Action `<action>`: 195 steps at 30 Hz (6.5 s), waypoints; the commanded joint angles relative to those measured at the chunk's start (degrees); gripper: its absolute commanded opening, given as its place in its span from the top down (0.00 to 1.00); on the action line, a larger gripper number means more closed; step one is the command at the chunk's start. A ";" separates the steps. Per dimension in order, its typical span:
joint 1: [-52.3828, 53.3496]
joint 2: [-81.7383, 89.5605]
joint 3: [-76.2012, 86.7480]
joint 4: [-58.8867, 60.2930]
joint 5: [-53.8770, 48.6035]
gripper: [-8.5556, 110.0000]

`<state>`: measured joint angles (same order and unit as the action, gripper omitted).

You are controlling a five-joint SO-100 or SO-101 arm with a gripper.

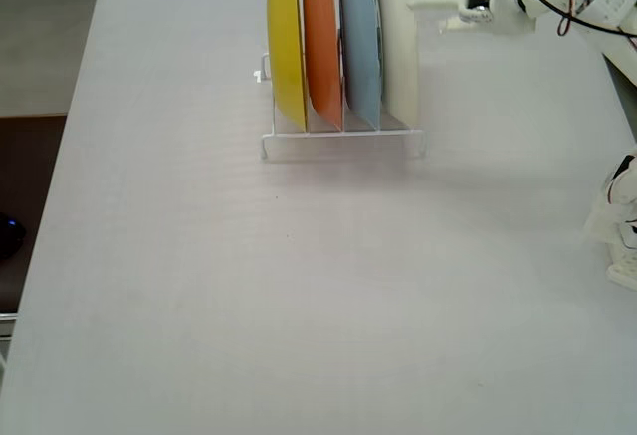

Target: Would you please take all the plates for me?

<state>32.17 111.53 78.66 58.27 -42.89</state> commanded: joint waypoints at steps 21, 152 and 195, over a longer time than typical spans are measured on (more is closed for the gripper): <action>1.14 -18.37 -20.92 -2.81 2.55 0.93; -16.26 6.33 5.36 -23.47 17.93 0.93; -4.57 -27.25 -32.52 -4.57 16.61 0.93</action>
<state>27.25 82.79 50.80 52.65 -27.25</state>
